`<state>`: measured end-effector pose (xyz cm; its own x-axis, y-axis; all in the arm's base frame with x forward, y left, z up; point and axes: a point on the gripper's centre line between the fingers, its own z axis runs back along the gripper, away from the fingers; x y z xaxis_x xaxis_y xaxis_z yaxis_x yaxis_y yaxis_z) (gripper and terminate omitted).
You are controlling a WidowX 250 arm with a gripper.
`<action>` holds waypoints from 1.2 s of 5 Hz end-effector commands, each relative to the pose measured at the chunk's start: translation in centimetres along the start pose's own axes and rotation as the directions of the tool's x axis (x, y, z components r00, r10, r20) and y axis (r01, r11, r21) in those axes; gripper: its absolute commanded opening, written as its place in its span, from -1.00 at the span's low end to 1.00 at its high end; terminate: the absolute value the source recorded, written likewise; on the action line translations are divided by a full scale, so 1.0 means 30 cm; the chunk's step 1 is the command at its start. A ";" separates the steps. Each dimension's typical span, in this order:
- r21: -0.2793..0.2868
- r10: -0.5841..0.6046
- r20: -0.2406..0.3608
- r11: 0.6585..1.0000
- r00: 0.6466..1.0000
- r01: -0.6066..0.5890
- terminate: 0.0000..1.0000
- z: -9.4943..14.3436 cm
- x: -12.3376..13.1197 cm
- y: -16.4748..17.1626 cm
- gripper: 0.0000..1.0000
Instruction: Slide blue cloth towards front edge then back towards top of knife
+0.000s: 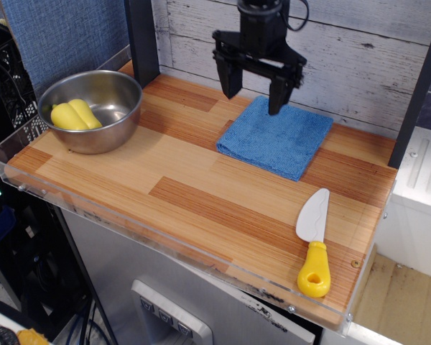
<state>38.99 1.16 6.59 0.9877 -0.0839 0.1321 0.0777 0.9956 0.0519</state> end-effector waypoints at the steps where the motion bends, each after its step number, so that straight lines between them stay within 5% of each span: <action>1: 0.018 -0.012 0.033 1.000 0.999 0.011 -1.00 -0.010 0.037 -0.045 1.00; 6: -0.028 -0.021 -0.093 0.999 0.995 0.018 -1.00 -0.195 0.001 -0.045 1.00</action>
<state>39.75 -0.22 0.69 0.9945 -0.0977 0.0381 0.0968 0.9950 0.0238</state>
